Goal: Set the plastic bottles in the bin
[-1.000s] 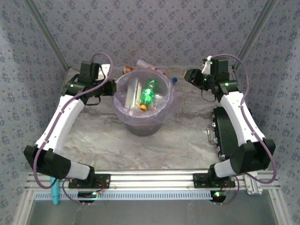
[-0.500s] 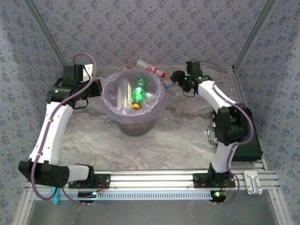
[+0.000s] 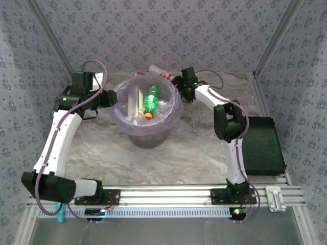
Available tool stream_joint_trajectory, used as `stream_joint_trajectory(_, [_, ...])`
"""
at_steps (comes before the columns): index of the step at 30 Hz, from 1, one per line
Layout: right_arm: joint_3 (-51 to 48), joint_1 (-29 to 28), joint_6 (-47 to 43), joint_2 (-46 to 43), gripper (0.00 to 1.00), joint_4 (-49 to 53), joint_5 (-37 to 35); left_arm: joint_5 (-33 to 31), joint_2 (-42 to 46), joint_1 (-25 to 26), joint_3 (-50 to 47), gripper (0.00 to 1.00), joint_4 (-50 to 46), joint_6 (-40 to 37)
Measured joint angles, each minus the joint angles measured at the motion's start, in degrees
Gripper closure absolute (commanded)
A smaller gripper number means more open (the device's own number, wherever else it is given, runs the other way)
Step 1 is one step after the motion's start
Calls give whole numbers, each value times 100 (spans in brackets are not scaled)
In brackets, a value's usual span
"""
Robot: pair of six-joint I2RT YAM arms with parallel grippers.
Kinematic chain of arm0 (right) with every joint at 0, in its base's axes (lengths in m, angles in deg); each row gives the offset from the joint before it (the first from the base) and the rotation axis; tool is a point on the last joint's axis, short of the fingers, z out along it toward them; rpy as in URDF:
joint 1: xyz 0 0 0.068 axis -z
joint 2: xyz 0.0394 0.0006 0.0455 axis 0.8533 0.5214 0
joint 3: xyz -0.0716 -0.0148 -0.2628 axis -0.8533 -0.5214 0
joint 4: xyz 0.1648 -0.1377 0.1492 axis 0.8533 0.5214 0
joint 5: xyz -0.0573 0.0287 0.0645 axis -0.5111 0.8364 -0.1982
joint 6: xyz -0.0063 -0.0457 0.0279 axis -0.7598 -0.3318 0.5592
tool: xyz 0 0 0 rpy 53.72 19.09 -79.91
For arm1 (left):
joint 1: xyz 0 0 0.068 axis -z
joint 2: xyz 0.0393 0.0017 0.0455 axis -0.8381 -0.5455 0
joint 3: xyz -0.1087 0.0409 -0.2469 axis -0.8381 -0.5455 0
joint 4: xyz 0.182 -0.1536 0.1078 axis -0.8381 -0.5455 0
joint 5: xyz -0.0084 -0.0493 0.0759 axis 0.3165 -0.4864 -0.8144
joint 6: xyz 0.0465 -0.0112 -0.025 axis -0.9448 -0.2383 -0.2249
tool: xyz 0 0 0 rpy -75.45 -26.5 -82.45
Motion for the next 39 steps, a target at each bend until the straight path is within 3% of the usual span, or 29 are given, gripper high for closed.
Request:
stream_joint_trajectory(7, [728, -111, 107, 634, 3, 378, -164, 232, -146, 0, -177, 58, 149, 50])
stream_joint_trajectory(19, [903, -92, 24, 846, 35, 658, -286, 584, -177, 0, -295, 68, 385, 92])
stream_joint_trajectory(21, [688, -76, -31, 723, 36, 535, -304, 629, -181, 2, -310, 68, 424, 92])
stream_joint_trajectory(26, [-214, 52, -280, 105, 46, 507, -339, 754, -181, 26, -413, 69, 520, 92])
stream_joint_trajectory(31, [-1064, 330, -732, -754, 49, 509, -352, 782, -212, 105, -455, 70, 627, 136])
stream_joint_trajectory(39, [-1856, 863, -1742, -2815, 52, 1051, -173, 754, -402, 470, -459, 70, 1056, 289])
